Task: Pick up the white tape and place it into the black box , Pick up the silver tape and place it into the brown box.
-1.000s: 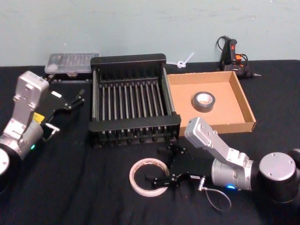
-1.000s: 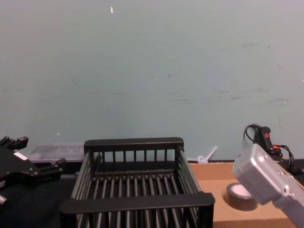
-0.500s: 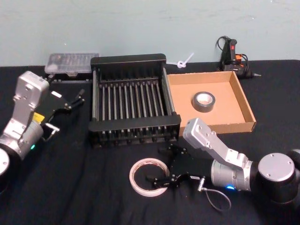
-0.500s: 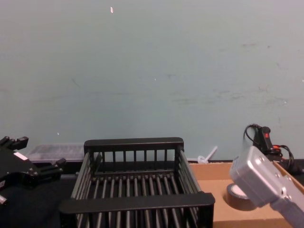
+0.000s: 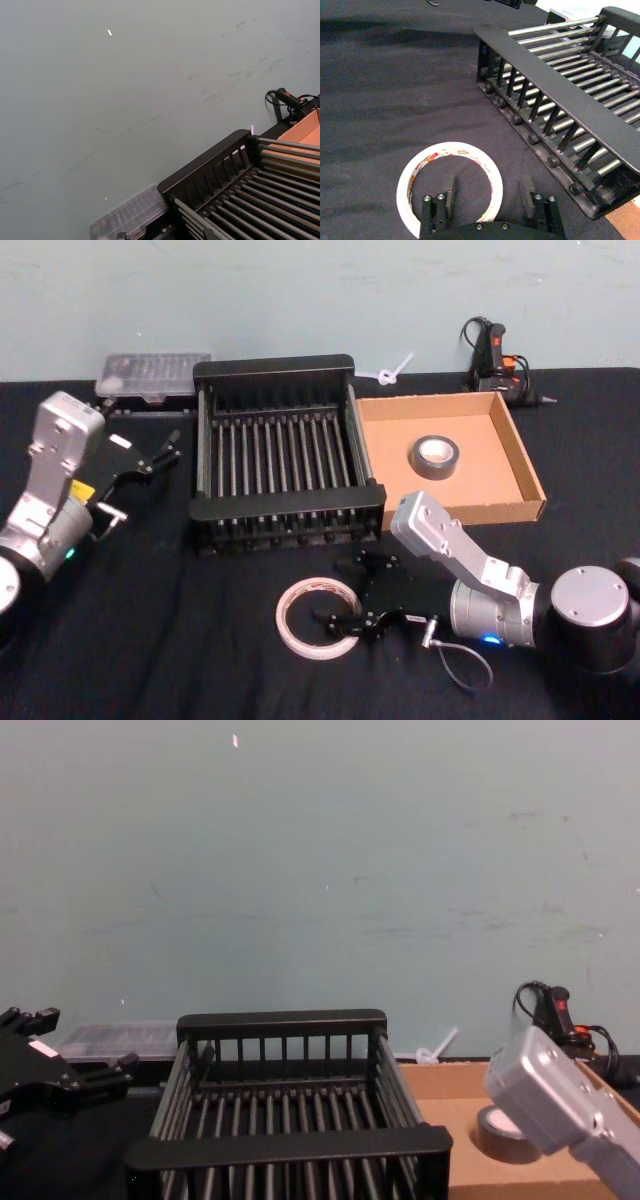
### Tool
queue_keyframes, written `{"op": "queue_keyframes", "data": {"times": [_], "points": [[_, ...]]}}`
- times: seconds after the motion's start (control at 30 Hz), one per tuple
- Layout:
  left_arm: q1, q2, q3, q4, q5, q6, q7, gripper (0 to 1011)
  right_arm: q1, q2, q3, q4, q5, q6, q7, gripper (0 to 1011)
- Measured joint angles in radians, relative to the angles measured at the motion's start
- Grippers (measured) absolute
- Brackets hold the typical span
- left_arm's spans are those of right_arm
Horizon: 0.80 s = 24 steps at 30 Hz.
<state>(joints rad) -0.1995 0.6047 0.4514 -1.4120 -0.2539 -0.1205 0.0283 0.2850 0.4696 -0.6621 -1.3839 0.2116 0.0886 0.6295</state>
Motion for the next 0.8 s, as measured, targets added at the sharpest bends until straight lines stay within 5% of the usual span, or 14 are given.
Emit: {"op": "queue_keyframes", "data": {"times": [0.8], "points": [[0.000,0.000,0.000,0.000,0.000,0.000,0.000,1001,0.000,0.000,0.000,0.000,0.002,-0.001,0.001,126]]}}
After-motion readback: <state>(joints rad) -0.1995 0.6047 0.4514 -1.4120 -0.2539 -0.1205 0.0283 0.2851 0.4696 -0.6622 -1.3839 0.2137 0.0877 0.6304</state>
